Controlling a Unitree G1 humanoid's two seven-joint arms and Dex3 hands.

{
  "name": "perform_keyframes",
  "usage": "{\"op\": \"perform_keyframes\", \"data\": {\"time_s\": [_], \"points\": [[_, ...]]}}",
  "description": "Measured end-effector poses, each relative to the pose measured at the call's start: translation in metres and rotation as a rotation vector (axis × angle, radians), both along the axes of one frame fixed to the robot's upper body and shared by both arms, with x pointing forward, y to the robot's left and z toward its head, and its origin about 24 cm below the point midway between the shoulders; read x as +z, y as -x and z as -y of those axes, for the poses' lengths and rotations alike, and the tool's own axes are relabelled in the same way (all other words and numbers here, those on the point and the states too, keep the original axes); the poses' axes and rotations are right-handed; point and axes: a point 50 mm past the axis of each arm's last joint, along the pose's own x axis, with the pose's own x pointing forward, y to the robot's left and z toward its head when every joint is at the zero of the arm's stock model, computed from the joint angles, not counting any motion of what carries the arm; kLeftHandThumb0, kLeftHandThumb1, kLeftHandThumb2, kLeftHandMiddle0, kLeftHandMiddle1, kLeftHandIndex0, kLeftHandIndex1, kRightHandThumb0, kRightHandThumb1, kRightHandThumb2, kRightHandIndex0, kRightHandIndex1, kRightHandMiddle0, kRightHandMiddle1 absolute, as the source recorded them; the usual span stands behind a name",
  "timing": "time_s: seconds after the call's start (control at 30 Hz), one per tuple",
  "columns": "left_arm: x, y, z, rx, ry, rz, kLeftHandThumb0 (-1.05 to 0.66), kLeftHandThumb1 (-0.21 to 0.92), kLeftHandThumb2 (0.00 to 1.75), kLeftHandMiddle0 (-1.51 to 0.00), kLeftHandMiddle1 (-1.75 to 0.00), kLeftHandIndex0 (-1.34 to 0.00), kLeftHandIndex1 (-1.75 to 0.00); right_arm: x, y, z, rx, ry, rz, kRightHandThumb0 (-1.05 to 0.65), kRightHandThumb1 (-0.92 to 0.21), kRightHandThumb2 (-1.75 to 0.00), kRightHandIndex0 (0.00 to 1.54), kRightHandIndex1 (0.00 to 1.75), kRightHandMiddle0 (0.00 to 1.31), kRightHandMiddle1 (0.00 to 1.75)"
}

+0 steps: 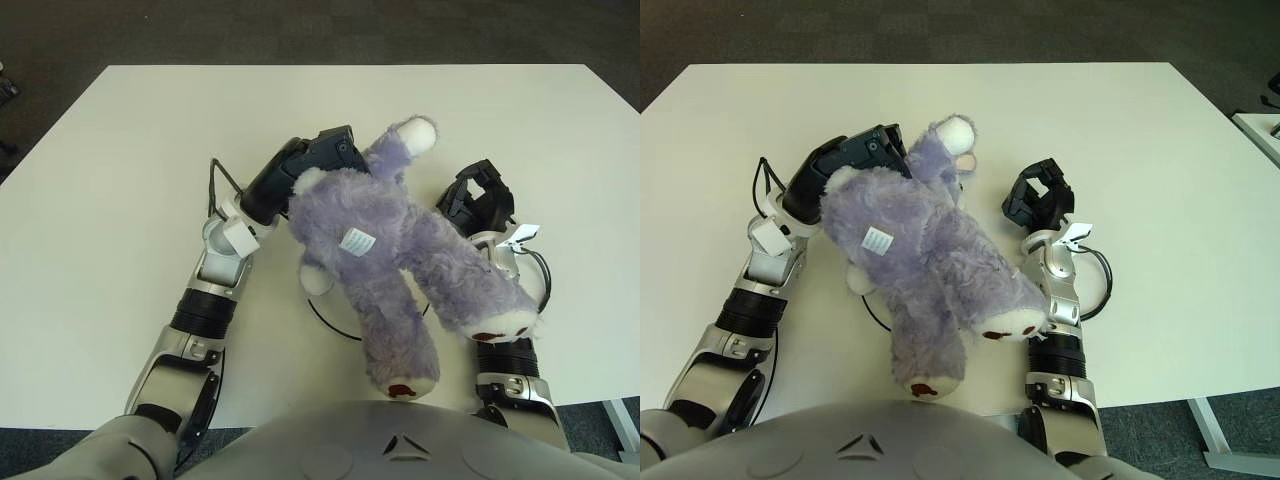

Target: Put the doll into the plate.

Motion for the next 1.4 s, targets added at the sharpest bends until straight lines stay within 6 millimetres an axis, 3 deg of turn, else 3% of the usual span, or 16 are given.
{"op": "perform_keyframes", "data": {"time_s": [0.17,0.7,1.4], "points": [[-0.003,-0.010,0.002,0.049,-0.143,0.026,0.00,0.09,1.55,-0.81,-1.66,-0.55,-1.75,-0.001,0.000,0.000,-0.002,-0.003,-0.006,-0.47,-0.36,-1.26,0.91,1.75,0.58,1.75],[0.000,-0.025,0.001,0.083,-0.099,-0.081,0.00,0.07,1.57,-0.84,-1.63,-0.58,-1.75,-0.001,0.000,-0.001,-0.002,-0.002,-0.009,-0.47,-0.37,-1.25,0.92,1.75,0.57,1.75],[0.000,-0.029,0.003,0.105,-0.075,-0.120,0.00,0.04,1.61,-0.84,-1.66,-0.59,-1.75,0.000,0.000,-0.001,0.000,-0.002,-0.010,-0.46,-0.38,-1.23,0.92,1.75,0.56,1.75]]}}
